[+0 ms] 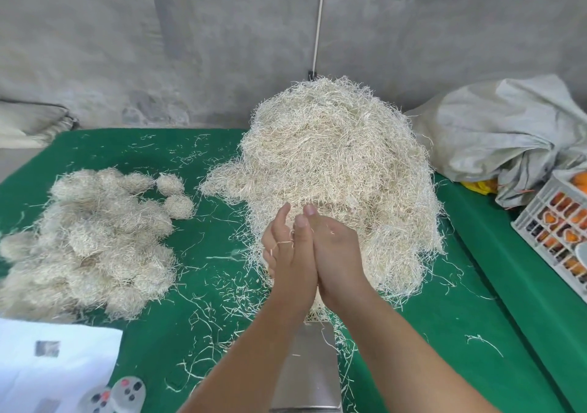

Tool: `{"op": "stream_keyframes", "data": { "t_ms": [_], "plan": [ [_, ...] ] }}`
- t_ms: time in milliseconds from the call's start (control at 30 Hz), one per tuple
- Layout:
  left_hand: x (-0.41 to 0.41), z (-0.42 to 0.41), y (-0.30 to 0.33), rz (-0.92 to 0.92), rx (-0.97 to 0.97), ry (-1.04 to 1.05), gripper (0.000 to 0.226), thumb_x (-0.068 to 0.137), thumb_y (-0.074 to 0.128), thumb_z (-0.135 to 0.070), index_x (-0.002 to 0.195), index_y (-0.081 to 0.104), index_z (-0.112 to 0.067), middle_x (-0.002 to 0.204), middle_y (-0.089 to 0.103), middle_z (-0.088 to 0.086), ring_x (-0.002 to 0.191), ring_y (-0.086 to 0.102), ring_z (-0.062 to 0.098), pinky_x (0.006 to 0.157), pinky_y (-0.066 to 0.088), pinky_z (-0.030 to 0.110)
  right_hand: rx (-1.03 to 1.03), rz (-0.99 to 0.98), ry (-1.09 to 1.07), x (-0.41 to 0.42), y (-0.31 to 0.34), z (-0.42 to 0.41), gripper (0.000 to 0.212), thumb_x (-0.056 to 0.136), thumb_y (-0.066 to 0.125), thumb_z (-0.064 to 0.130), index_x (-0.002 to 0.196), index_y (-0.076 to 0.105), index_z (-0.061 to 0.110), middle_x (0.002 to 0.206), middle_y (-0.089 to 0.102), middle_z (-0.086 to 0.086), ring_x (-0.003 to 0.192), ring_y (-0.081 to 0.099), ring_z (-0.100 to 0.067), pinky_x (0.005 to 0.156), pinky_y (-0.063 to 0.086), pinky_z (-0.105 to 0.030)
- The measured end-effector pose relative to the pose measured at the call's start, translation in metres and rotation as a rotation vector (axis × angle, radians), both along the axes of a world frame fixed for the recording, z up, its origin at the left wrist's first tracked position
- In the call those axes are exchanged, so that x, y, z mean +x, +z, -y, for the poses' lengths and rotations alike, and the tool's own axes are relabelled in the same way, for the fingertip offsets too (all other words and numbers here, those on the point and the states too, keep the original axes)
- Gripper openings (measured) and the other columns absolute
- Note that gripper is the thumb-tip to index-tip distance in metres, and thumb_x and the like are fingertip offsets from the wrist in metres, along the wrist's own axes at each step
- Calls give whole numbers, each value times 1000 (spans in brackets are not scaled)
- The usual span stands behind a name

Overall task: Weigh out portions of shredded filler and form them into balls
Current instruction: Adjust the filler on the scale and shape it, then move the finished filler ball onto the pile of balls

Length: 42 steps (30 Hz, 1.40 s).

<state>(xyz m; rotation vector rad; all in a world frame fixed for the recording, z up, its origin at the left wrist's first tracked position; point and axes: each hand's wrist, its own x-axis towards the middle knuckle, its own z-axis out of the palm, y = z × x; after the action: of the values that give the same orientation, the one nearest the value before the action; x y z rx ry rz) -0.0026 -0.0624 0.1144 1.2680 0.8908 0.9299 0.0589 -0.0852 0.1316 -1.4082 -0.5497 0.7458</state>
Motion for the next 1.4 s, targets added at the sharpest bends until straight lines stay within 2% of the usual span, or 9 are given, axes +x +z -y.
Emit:
{"op": "stream_keyframes", "data": {
  "t_ms": [100,233,400,500,800,933,1100,1267,1400],
  "plan": [
    [5,12,14,154,-157,-153,54,96,41,-74,138,51,-41,141,54,-6,126,56,7,108,46,38,45,173,-27,6,2,-9,55,105,55,48,60,73,22,58,69,-4,56,69,-21,57,54,-29],
    [6,11,23,370,-500,-137,23,106,50,-44,119,65,-33,134,65,2,128,60,18,119,39,42,46,223,-26,6,-8,-21,61,102,47,57,58,62,17,59,65,-14,58,67,-25,55,51,-38],
    [-13,-21,-4,264,-354,-171,60,94,59,-64,148,48,-42,122,75,-2,113,71,11,103,52,39,-90,374,101,-2,-15,-41,56,81,18,81,119,54,60,131,44,14,123,36,-5,107,31,-39],
    [-31,-63,-26,-105,-86,-11,28,92,63,-53,118,53,-54,129,63,8,101,63,8,87,53,35,-153,390,207,0,-22,-53,71,76,34,83,143,36,59,147,26,18,139,28,-12,112,28,-47],
    [-170,-269,-2,-1175,651,238,78,94,70,-16,157,26,-30,160,30,5,118,59,26,99,55,39,-284,240,450,14,-68,-78,41,88,60,60,127,55,48,116,65,9,99,68,-13,96,48,-45],
    [-194,-311,22,-1602,395,29,105,91,71,-51,160,-9,-46,163,-39,6,147,-29,54,110,-10,77,-314,296,506,13,-73,-68,41,84,56,78,120,51,59,126,59,19,110,65,-9,102,49,-47],
    [-151,-290,14,-1446,290,-153,90,94,62,-47,162,3,-46,161,-43,0,145,-35,49,113,1,83,-340,367,497,20,-82,-67,36,84,57,68,118,53,56,122,59,24,108,64,-8,84,47,-31],
    [-98,-234,-31,-1403,449,-341,68,100,53,-53,161,26,-37,173,0,6,156,13,45,120,24,68,-463,410,417,48,-125,-58,22,101,64,34,118,56,43,125,58,12,95,67,-5,63,50,-23],
    [-55,-181,-85,-1149,499,-499,52,103,53,-47,152,39,-36,167,27,-5,147,41,23,118,38,53,-641,656,328,78,-166,-37,51,99,67,29,145,45,28,148,42,-2,128,51,-19,109,45,-39]
  ]
}}
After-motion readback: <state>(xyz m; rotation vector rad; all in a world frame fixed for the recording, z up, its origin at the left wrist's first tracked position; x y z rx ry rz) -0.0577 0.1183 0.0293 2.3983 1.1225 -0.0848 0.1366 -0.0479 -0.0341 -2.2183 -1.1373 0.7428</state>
